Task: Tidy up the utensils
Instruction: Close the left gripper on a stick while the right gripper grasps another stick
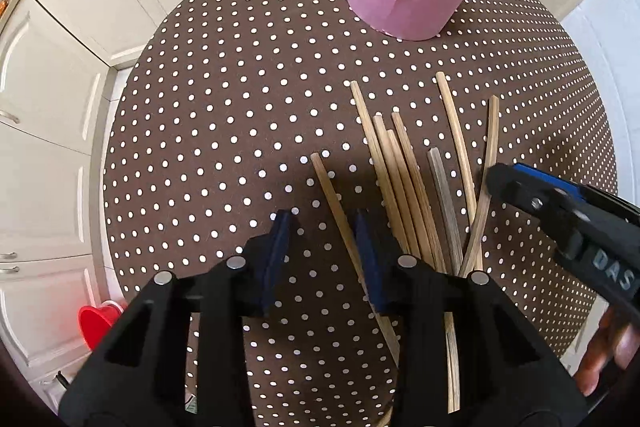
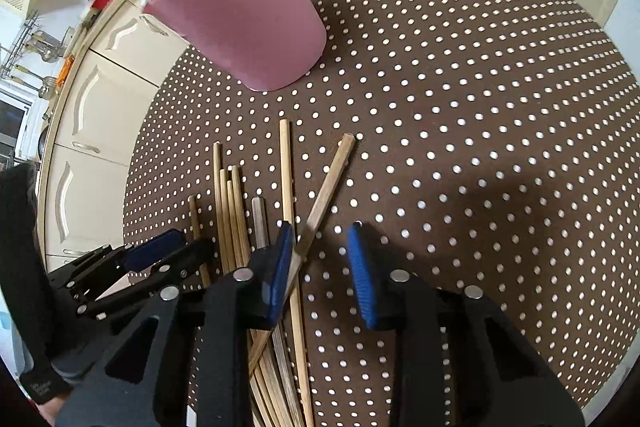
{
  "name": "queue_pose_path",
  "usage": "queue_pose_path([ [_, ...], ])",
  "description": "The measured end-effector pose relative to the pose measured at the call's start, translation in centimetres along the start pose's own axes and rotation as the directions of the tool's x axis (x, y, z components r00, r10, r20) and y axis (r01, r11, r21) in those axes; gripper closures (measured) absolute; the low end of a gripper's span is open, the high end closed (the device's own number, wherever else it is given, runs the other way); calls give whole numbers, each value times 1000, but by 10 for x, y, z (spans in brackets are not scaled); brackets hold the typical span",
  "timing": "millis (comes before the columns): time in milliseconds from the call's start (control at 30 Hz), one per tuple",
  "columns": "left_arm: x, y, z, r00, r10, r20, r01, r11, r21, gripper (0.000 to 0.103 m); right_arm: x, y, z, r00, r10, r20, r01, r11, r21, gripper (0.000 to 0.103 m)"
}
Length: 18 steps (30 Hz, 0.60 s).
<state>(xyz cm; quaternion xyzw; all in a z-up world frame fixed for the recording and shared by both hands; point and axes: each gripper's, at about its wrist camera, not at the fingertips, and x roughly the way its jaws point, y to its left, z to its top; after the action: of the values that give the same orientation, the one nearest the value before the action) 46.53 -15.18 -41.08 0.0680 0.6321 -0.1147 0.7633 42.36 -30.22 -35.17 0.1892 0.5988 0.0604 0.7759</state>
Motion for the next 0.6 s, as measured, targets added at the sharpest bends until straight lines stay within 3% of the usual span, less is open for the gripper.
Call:
queue_pose_path([
  [167,2,2,7,1000,-4,3,4,1000,-6,79,9,6,16,999,-9,-50,9,1000,5,86],
  [300,3,17,11,999,-34,4,34,999,-16,91,15,14,27,996,-37,-79,36,999,-21,91],
  [600,0,50,14,990,-141,15,142,985,-98,98,14,10,31,997,-5,-80,4,1000,-4,98],
])
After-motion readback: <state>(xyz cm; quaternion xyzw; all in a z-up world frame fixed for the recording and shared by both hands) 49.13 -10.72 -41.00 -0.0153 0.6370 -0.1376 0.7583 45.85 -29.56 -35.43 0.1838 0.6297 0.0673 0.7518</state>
